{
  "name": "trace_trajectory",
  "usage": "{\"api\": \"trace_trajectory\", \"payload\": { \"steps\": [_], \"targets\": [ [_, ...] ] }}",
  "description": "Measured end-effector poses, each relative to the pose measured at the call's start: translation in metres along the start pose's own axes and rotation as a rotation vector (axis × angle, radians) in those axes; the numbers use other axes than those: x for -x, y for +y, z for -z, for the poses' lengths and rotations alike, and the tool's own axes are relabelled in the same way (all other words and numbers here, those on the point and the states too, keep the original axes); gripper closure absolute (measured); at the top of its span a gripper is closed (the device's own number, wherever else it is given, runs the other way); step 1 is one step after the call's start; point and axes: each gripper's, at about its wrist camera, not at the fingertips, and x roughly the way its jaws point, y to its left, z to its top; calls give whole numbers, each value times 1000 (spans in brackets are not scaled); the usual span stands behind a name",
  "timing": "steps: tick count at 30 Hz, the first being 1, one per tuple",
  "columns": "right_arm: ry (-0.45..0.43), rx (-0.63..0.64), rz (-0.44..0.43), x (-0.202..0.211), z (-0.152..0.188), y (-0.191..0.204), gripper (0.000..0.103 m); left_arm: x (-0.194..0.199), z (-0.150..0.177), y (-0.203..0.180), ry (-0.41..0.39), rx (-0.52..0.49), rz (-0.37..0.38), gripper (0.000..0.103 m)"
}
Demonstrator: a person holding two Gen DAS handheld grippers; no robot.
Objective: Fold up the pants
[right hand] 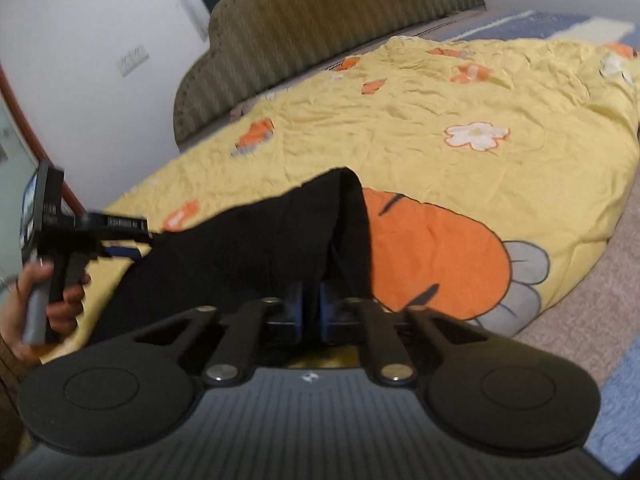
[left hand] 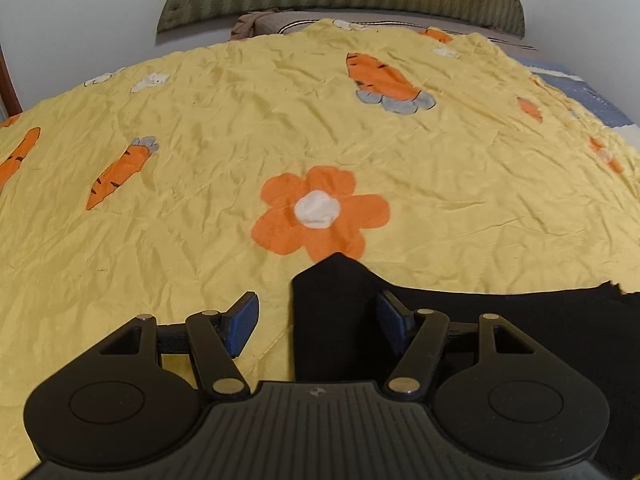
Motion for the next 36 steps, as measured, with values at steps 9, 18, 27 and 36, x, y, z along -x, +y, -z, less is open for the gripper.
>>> {"api": "trace_trajectory", "payload": {
  "steps": [9, 18, 27, 36],
  "targets": [
    [29, 86, 179, 4, 8, -9, 101, 22, 3, 14, -50, 15, -3, 35],
    [-75, 279, -87, 2, -17, 83, 79, 82, 29, 49, -88, 72, 76, 36],
    [154, 605, -136, -32, 36, 128, 66, 98, 115, 30, -4, -168, 111, 36],
    [71, 532, -218, -62, -25, 171, 64, 116, 116, 63, 6, -94, 173, 36]
  ]
}}
